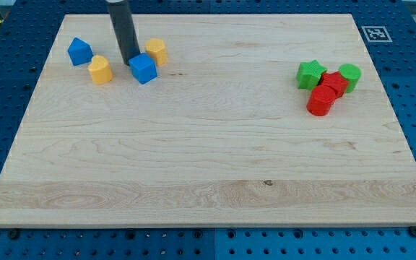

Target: Push the blue cube below the yellow hexagon

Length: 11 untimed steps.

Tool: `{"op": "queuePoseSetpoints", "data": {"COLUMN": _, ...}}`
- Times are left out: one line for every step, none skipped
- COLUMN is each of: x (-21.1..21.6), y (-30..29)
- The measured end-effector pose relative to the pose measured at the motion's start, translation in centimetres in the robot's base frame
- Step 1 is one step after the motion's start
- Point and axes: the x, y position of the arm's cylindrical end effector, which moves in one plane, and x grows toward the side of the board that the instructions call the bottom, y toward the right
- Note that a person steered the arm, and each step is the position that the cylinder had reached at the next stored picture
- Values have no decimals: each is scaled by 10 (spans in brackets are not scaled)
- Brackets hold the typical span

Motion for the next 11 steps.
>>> {"op": "queuePoseSetpoints", "data": {"x": -1, "y": -1}}
{"op": "queuePoseSetpoints", "data": {"x": 0, "y": -9}}
{"op": "queuePoseSetpoints", "data": {"x": 0, "y": -21}}
{"op": "queuePoseSetpoints", "data": {"x": 11, "y": -21}}
{"op": "queuePoseSetpoints", "data": {"x": 26, "y": -21}}
{"op": "queuePoseSetpoints", "data": {"x": 37, "y": -16}}
{"op": "queuePoseSetpoints", "data": {"x": 33, "y": -4}}
{"op": "queuePoseSetpoints", "data": {"x": 31, "y": -1}}
{"op": "queuePoseSetpoints", "data": {"x": 31, "y": -1}}
{"op": "queuePoseSetpoints", "data": {"x": 31, "y": -3}}
{"op": "queuePoseSetpoints", "data": {"x": 23, "y": -11}}
